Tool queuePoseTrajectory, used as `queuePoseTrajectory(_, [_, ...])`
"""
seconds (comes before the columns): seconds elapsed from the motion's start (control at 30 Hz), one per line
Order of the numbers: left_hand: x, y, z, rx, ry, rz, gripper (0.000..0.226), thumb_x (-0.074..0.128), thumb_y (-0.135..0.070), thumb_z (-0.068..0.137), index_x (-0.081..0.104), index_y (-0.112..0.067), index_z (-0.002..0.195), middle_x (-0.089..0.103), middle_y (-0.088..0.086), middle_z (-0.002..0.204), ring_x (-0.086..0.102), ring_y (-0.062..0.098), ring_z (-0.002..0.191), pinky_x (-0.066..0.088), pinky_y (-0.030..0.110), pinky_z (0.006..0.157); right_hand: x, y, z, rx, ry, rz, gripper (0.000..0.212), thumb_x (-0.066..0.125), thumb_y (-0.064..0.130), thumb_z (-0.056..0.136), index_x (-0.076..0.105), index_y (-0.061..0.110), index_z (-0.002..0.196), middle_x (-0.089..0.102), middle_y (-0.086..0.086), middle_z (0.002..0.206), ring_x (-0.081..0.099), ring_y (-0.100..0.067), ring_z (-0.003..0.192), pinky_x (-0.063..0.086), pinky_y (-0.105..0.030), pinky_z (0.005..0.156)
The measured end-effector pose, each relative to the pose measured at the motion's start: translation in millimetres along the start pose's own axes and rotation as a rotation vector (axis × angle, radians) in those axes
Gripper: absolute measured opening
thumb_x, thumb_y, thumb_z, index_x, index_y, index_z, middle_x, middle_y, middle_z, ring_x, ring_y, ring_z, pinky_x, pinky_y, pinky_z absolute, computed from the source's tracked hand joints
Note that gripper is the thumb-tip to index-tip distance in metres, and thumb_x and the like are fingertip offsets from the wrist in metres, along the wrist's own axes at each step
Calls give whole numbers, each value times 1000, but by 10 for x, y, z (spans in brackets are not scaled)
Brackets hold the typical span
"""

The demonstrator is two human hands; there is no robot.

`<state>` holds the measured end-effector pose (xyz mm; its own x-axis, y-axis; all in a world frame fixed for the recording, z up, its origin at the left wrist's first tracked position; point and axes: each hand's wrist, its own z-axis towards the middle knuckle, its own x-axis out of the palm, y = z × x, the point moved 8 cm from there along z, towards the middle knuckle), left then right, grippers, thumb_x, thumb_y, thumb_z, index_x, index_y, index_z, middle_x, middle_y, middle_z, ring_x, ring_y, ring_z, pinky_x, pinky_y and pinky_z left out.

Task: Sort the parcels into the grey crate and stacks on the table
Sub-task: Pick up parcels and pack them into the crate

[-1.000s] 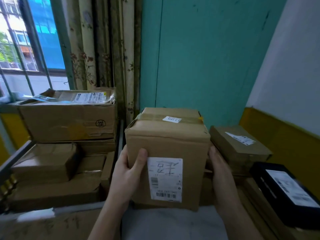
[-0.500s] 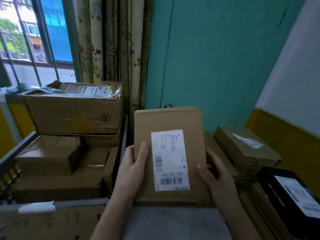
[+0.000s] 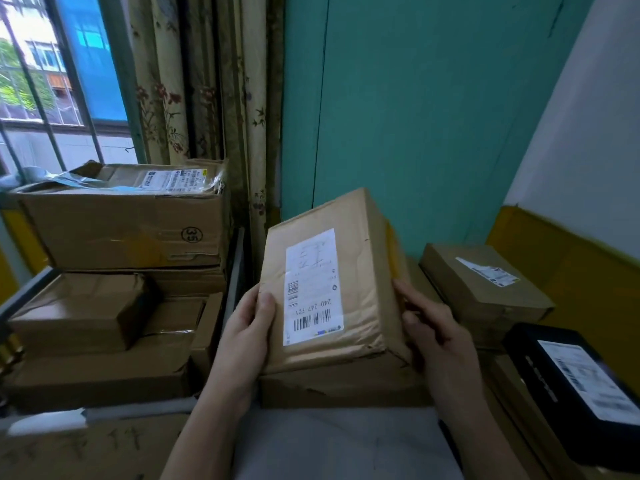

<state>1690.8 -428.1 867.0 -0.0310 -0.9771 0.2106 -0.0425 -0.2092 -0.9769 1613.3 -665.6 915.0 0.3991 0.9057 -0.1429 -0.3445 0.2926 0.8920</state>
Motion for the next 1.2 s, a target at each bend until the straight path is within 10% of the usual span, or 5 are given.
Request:
queuePoseTrajectory(0.37, [-66,-21,-11,83,-43,113,39,57,-45,93,52,-50,132,61,-8,125,65,11,109,55,39,93,15,-349,-5,469,36,128,113,78,58,44,40,38,149,55,8,131,60,-12,108,52,-37,95])
queuePoseTrajectory(0.47, [9,-137,-32,194,-25,417,31,52,-40,100,59,-42,129,55,-7,120,61,-3,91,50,17,78,-18,-333,-6,439,-16,61,109,78,63,41,47,38,143,56,4,128,59,-23,117,55,-48,94])
queuePoseTrajectory(0.63, [159,96,-114,-75,202,266,80,46,-92,72,62,-28,117,72,0,111,71,14,97,55,42,90,-3,-211,-2,288,-39,90,72,73,39,73,50,37,141,54,11,131,57,-13,117,55,-30,88])
queuePoseTrajectory(0.9, [120,157,-107,-178,190,118,76,69,-76,71,61,-23,124,73,3,112,73,17,96,56,33,78,4,-154,38,204,-13,102,50,61,8,93,52,34,135,54,24,118,59,21,89,47,-4,66])
queuePoseTrajectory(1.2, [53,178,-62,-286,144,47,21,49,-21,101,62,-15,116,72,13,94,70,21,72,52,29,54,116,65,-54,18,87,-143,67,56,64,69,53,47,134,55,1,122,55,2,107,41,-6,84])
